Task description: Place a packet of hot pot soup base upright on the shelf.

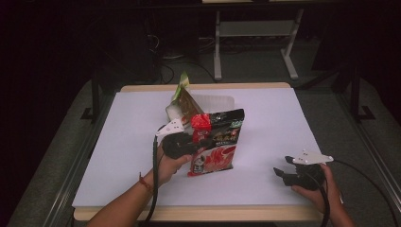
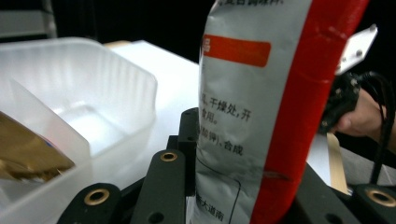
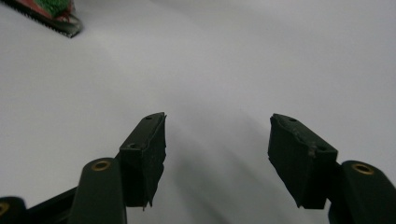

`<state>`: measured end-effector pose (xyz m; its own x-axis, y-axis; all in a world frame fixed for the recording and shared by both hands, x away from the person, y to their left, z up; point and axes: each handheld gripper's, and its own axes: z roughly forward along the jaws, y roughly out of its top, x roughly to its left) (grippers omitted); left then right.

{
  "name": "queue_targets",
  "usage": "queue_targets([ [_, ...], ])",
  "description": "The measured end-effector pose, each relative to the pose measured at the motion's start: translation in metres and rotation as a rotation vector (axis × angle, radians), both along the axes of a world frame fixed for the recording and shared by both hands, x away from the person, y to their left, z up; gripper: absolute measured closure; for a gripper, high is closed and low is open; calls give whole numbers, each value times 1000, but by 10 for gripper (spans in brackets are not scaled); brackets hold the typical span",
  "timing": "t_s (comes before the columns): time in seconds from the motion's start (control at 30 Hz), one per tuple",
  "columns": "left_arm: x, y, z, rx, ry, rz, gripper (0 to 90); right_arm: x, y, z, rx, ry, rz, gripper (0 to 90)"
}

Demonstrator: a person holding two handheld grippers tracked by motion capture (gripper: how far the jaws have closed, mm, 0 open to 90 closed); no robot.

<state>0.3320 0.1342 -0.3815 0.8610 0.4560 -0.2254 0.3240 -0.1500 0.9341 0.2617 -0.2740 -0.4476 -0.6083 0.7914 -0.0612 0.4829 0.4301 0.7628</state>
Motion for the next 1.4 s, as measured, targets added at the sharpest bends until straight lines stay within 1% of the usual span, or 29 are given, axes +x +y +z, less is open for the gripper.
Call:
queue_targets([
  [0.1, 0, 4, 8, -17, -22, 25, 744, 0, -1, 0, 7, 1, -5, 363],
  [0.13, 1, 5, 10, -21, -21, 25, 744, 0, -1, 0, 8, -1, -7, 363],
  [0.3, 3, 8, 20, -18, -62, 69, 744, 0, -2, 1, 16, -1, -11, 360],
  [0.37, 6, 9, 23, -21, -72, 80, 744, 0, -2, 2, 18, -1, -14, 360],
  [0.43, 9, 10, 25, -43, -67, 90, 744, -1, -2, 2, 21, -5, -16, 359],
  [0.47, 10, 10, 26, -42, -74, 93, 744, -1, -2, 2, 24, -4, -15, 357],
  [0.53, 11, 8, 31, -31, -88, 98, 744, -1, -3, 2, 27, -8, -19, 340],
  [0.67, 16, 6, 42, -59, -101, 123, 746, -2, -6, 4, 42, -30, -33, 316],
  [0.7, 17, 5, 45, -61, -109, 121, 745, -2, -6, 4, 46, -34, -37, 313],
  [0.77, 19, 2, 50, -67, -123, 132, 746, -2, -7, 5, 54, -35, -37, 315],
  [0.8, 20, 1, 53, -70, -130, 139, 746, -2, -7, 5, 50, -35, -35, 315],
  [0.87, 24, -3, 58, -81, -136, 164, 746, -2, -6, 5, 55, -33, -32, 321],
  [0.93, 27, -7, 62, -82, -159, 177, 745, -2, -5, 5, 49, -30, -20, 324],
  [0.97, 29, -9, 64, -71, -168, 187, 745, -2, -5, 4, 48, -29, -19, 318],
  [1.0, 32, -11, 65, -74, -166, 192, 746, -2, -5, 4, 48, -30, -21, 307],
  [1.2, 46, -25, 66, -57, -169, 236, 746, -2, -6, 4, 46, -37, -34, 289],
  [1.23, 49, -27, 66, -60, -162, 246, 746, -2, -6, 4, 44, -37, -36, 281],
  [1.3, 55, -30, 66, -52, -166, 260, 746, -2, -6, 4, 43, -37, -41, 265],
  [1.37, 61, -34, 65, -58, -156, 279, 746, -2, -6, 4, 41, -38, -44, 256],
  [1.4, 63, -35, 65, -54, -159, 283, 746, -2, -7, 4, 42, -38, -44, 254],
])
